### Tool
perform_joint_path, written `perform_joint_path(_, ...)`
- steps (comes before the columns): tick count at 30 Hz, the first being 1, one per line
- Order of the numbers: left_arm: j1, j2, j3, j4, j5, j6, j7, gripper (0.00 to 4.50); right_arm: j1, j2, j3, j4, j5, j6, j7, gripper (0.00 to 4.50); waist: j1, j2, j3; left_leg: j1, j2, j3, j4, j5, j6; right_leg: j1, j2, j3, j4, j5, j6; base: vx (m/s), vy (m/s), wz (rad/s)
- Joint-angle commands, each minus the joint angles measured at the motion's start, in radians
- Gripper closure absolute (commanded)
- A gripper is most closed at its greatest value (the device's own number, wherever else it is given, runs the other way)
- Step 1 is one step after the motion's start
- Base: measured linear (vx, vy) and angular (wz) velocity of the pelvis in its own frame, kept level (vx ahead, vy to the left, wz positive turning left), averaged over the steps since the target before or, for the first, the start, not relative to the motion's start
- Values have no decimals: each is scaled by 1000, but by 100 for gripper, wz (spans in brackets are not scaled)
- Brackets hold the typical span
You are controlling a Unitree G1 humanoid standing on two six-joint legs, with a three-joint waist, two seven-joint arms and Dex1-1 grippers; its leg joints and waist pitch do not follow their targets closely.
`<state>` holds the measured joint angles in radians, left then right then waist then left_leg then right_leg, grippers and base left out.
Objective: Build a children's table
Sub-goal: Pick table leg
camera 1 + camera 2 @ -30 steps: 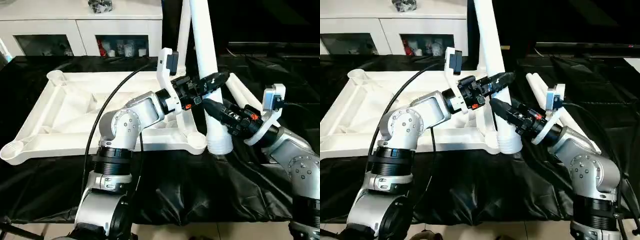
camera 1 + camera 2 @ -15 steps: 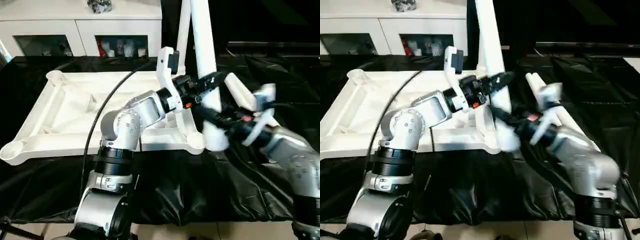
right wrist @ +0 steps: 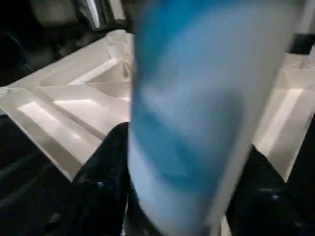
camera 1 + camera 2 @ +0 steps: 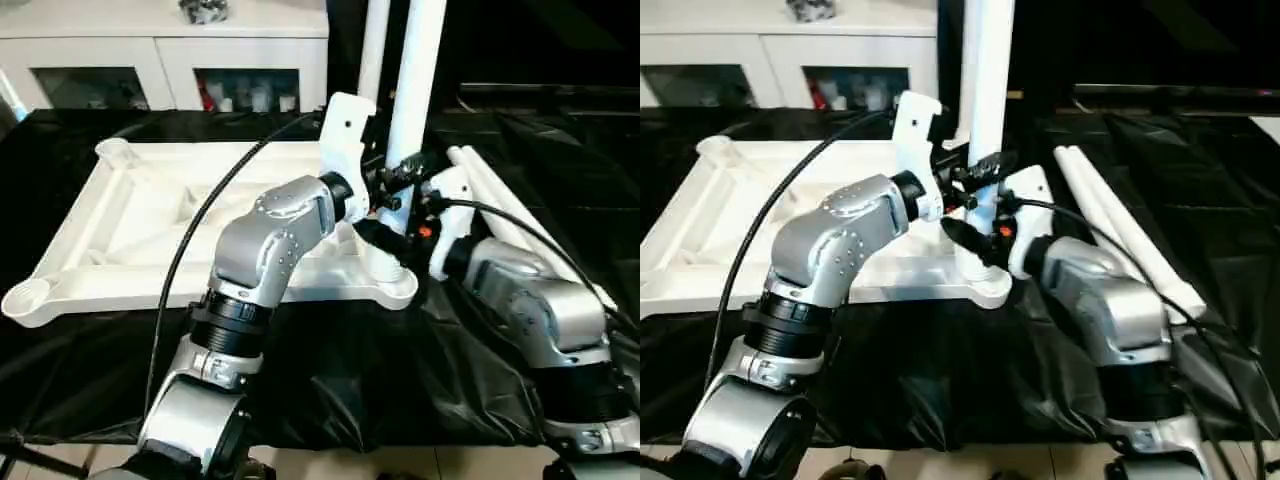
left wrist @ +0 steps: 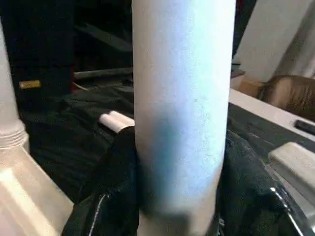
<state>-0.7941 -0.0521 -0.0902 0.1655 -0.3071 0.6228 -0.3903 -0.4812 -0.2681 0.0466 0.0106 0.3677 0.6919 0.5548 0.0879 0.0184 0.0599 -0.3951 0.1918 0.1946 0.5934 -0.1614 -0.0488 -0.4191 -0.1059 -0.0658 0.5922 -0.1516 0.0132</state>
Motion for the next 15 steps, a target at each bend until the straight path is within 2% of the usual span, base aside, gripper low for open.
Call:
perform_joint_path(1,-10,4,-9,-15,13,-27,8,262,-16,8,17,4,-11,1,-6,253,-1,-19,-83,15,22,-10,-59,-158,35,57,-26,29,-66,-228,-168,0,0,0)
perform_joint_path(5,-10,6,-9,-11,26,-39,17,262,-21,20,16,12,-5,2,-8,258,-2,-20,-82,16,21,-9,-58,-162,37,57,-27,29,-66,-239,-171,0,0,0)
perform_joint_path(9,-12,7,-7,-5,28,-46,8,262,-18,27,7,15,6,-9,1,259,-2,-18,-80,17,22,-10,-61,-184,27,56,-27,29,-71,-275,-158,0,0,0)
perform_joint_path(11,-12,3,2,-6,4,-36,-10,206,-13,28,-4,14,21,-24,17,259,-2,-17,-80,17,22,-11,-61,-188,23,56,-27,29,-71,-281,-155,0,0,0)
perform_joint_path(15,-11,-5,23,-8,-31,-28,-27,177,-3,21,-21,6,46,-50,63,259,-1,-18,-81,15,21,-11,-60,-190,30,58,-28,28,-69,-262,-164,0,0,0)
